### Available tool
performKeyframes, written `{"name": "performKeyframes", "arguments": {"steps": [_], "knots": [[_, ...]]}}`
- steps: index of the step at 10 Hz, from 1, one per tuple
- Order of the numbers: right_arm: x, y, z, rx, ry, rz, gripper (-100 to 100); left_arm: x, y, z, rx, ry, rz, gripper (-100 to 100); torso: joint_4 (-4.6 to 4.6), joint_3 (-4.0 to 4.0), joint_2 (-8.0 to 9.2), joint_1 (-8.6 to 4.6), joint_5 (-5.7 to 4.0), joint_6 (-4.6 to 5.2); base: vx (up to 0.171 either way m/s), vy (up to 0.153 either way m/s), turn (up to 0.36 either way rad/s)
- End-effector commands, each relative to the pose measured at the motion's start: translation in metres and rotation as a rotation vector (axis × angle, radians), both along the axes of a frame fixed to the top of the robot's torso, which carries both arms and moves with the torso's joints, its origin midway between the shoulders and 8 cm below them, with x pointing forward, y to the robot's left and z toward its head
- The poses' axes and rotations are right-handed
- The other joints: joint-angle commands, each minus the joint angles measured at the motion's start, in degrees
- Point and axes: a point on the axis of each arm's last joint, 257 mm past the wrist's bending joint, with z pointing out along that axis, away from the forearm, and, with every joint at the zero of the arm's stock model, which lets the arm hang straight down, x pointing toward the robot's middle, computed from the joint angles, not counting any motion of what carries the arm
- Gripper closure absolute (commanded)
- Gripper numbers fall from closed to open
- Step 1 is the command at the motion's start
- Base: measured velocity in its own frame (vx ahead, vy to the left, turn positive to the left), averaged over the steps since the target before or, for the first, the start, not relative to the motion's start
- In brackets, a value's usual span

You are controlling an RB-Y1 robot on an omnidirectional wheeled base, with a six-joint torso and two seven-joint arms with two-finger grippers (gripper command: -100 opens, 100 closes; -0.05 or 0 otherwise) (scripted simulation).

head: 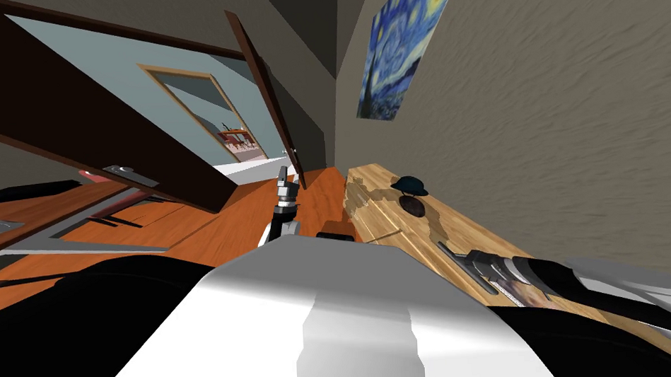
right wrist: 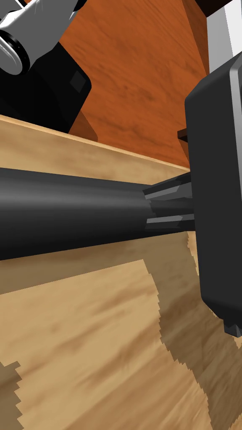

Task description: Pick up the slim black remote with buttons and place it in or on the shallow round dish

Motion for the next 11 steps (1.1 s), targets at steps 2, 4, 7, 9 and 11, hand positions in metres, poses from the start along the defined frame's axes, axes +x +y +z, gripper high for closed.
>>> {"name": "performKeyframes", "arguments": {"steps": [2, 4, 7, 9, 11], "knots": [[0.002, -0.003, 0.010, -0.006, 0.016, 0.001, 100, 0.000, 0.000, 0.000, 0.000, 0.000, 0.000, 0, -0.01, -0.02, -0.04, -0.01, 0.00, 0.00, 0.031, 0.013, -0.017], [0.007, -0.006, 0.025, -0.016, 0.041, 0.003, 100, 0.000, 0.000, 0.000, 0.000, 0.000, 0.000, 0, -0.09, -0.28, -0.51, 0.17, 0.11, -0.06, 0.149, 0.033, -0.043], [0.013, -0.010, 0.043, -0.029, 0.069, 0.003, 100, 0.000, 0.000, 0.000, 0.000, 0.000, 0.000, 0, -0.17, -0.42, -0.71, 0.28, 0.12, -0.11, 0.131, 0.039, -0.019], [0.017, -0.012, 0.052, -0.037, 0.083, 0.001, 100, 0.000, 0.000, 0.000, 0.000, 0.000, 0.000, 0, -0.16, -0.38, -0.62, 0.25, 0.13, -0.08, 0.099, 0.034, -0.023], [0.021, -0.013, 0.062, -0.044, 0.096, -0.001, 100, 0.000, 0.000, 0.000, 0.000, 0.000, 0.000, 0, -0.16, -0.34, -0.54, 0.22, 0.12, -0.09, 0.081, 0.021, -0.020]]}}
